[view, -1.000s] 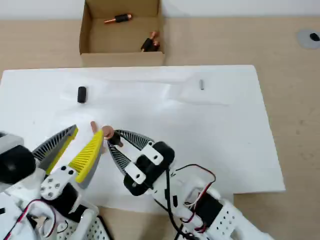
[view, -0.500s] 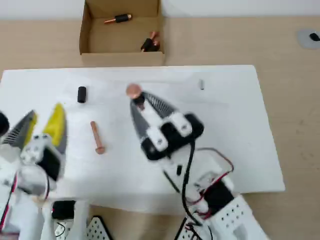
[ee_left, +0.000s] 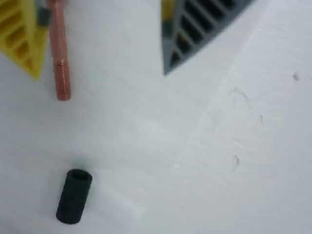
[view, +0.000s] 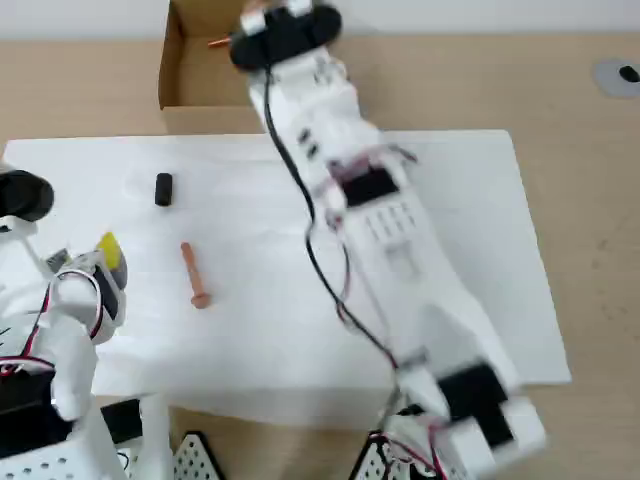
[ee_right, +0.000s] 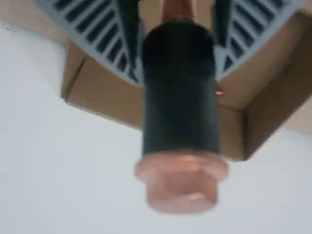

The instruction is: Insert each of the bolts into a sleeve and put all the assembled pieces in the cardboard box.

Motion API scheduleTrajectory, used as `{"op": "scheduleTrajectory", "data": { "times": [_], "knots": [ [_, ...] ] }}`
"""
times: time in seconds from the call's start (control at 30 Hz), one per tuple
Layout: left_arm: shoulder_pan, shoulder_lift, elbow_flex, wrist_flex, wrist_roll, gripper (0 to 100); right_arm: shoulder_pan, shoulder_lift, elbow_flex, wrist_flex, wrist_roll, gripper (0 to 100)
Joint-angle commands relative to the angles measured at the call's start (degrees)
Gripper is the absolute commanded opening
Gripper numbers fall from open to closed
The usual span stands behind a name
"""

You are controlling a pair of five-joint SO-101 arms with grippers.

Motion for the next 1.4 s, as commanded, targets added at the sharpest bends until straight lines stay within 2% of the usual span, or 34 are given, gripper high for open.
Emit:
{"op": "scheduleTrajectory", "data": {
  "times": [0.0, 0.27, 0.67, 0.73, 0.9, 1.13, 1.37],
  "knots": [
    [-0.79, 0.57, 0.97, -1.14, -0.62, 17, 2.33, 12.26, -19.21, -1.93, -0.09, 0.9],
    [-0.79, 0.66, 5.63, -5.19, -0.53, 17, 5.41, 39.08, -47.87, -1.67, -1.93, 0.9],
    [-0.35, 0.66, 9.32, -6.51, -0.53, 17, 5.41, 69.58, -78.2, 0.0, -2.02, 0.9],
    [-0.35, 0.66, 11.16, -6.51, -0.53, 17, 5.58, 73.36, -80.75, 0.09, -1.41, 1.2],
    [-0.35, 0.66, 13.89, -6.24, -0.62, 17, 5.41, 79.6, -82.15, 0.09, 5.89, 1.2],
    [1.05, 0.66, 13.63, -2.81, -1.58, 18, 5.41, 80.75, -81.8, 0.88, 6.51, 1.7],
    [4.57, 0.57, 11.16, -1.14, -3.16, 18, 5.32, 80.57, -84.79, 11.16, 6.42, 19.0]
  ]
}}
